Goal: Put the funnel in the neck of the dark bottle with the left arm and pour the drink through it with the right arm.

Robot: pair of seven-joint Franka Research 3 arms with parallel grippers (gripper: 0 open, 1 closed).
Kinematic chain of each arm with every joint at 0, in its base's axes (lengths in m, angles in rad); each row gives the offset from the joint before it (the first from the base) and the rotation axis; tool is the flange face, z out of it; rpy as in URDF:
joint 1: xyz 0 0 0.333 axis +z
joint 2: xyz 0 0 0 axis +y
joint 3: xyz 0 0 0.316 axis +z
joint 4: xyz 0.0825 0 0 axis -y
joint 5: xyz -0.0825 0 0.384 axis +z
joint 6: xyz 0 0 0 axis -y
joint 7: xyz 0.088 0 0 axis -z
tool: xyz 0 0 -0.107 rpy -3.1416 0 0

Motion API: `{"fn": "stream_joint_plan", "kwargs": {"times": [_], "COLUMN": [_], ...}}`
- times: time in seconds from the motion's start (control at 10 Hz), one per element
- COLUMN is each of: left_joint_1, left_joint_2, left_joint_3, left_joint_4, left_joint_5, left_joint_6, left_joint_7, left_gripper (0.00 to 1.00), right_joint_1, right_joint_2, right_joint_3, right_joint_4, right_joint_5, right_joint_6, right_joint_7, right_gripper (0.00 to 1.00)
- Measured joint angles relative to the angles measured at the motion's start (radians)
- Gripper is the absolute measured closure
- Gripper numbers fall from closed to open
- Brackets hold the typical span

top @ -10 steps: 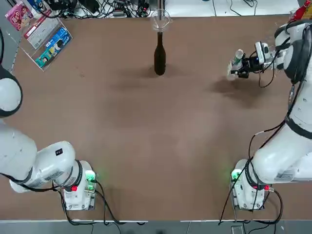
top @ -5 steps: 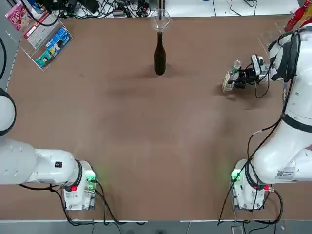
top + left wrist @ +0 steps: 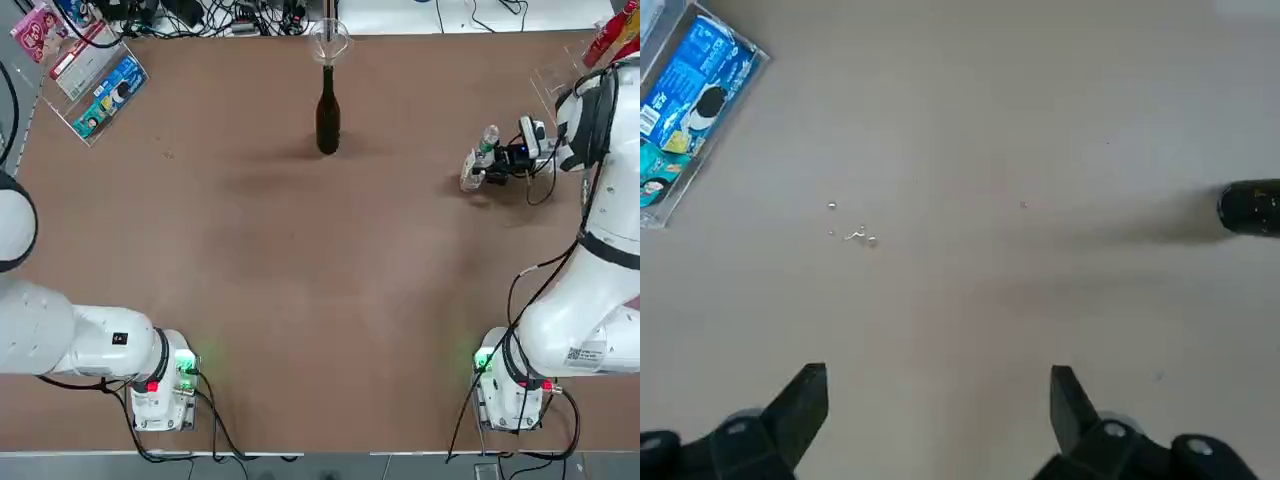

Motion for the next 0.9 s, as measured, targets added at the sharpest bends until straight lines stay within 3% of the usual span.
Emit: {"fn": "stream_joint_plan", "kwargs": {"times": [0.9], "left_joint_1": [0.005], "left_joint_2": [0.006], "left_joint_3": [-0.017], "left_joint_4": [0.004], "left_joint_5": [0.038], "left_joint_6": [-0.001], "left_joint_7": [-0.011], "left_gripper": [0.03], "right_joint_1": [-0.007], "right_joint_2": [0.030], "right_joint_3": [0.000], "right_joint_4": [0.000], "right_joint_5": [0.028], "right_joint_6": [-0.018], "right_joint_7": [-0.020], "right_gripper": [0.43]}}
